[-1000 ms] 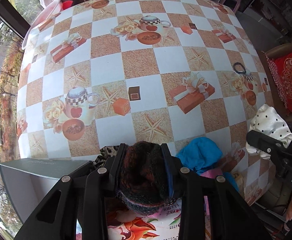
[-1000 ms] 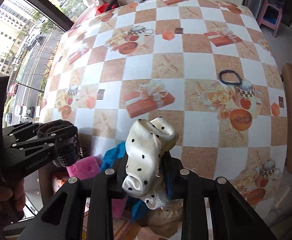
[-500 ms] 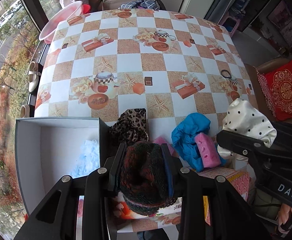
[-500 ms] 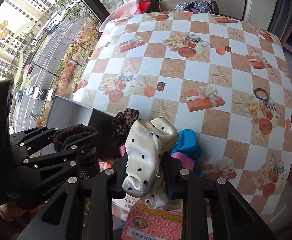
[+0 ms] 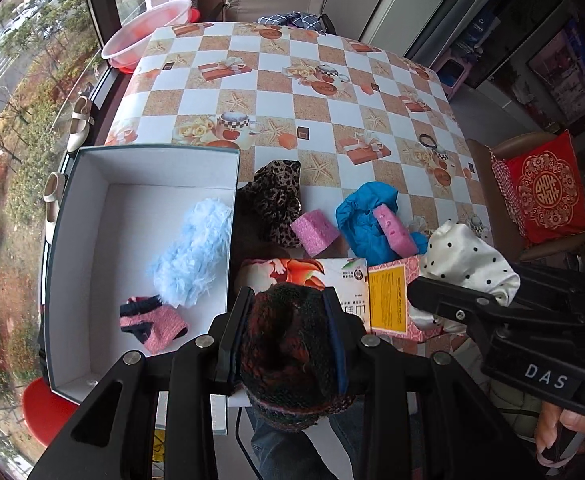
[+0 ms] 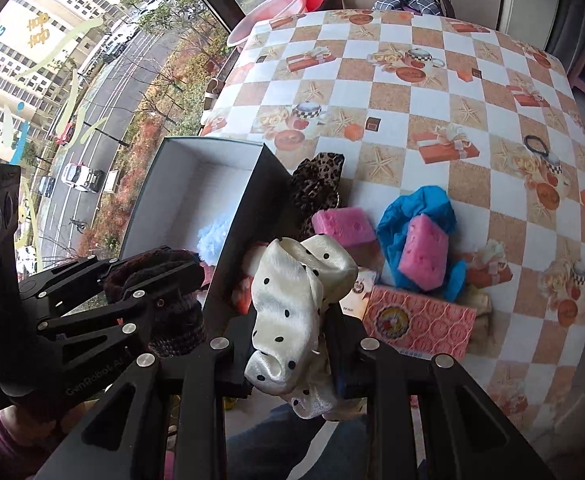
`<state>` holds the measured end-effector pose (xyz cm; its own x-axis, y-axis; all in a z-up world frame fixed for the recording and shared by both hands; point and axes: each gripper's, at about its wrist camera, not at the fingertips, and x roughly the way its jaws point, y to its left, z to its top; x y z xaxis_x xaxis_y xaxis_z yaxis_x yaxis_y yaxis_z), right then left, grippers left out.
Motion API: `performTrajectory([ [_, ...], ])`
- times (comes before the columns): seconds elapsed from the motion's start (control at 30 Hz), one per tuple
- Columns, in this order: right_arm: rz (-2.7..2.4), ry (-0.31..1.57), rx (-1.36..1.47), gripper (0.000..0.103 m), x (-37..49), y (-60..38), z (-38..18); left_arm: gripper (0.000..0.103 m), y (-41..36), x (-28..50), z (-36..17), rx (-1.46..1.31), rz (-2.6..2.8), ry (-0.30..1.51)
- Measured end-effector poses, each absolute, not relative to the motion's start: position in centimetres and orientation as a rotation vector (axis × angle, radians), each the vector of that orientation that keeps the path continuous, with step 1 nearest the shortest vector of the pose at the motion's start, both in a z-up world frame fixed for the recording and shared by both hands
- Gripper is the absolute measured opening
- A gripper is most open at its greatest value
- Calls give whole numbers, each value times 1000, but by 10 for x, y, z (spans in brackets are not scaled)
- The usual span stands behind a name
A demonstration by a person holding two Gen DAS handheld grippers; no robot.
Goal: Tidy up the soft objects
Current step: 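Carry the knit hat with the left tool while the right tool carries the polka-dot scrunchie toward the box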
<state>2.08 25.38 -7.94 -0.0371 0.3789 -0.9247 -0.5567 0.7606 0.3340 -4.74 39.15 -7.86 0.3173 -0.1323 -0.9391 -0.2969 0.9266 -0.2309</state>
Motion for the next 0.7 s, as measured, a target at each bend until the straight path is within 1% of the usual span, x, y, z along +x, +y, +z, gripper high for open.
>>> performTrajectory([
  [0.27, 775, 1445, -177, 29, -17, 269, -84, 36, 404, -90, -78, -414, 140, 1246],
  [0.7, 820, 1414, -280, 29, -39, 301, -78, 36, 429, -115, -70, -444, 215, 1178],
])
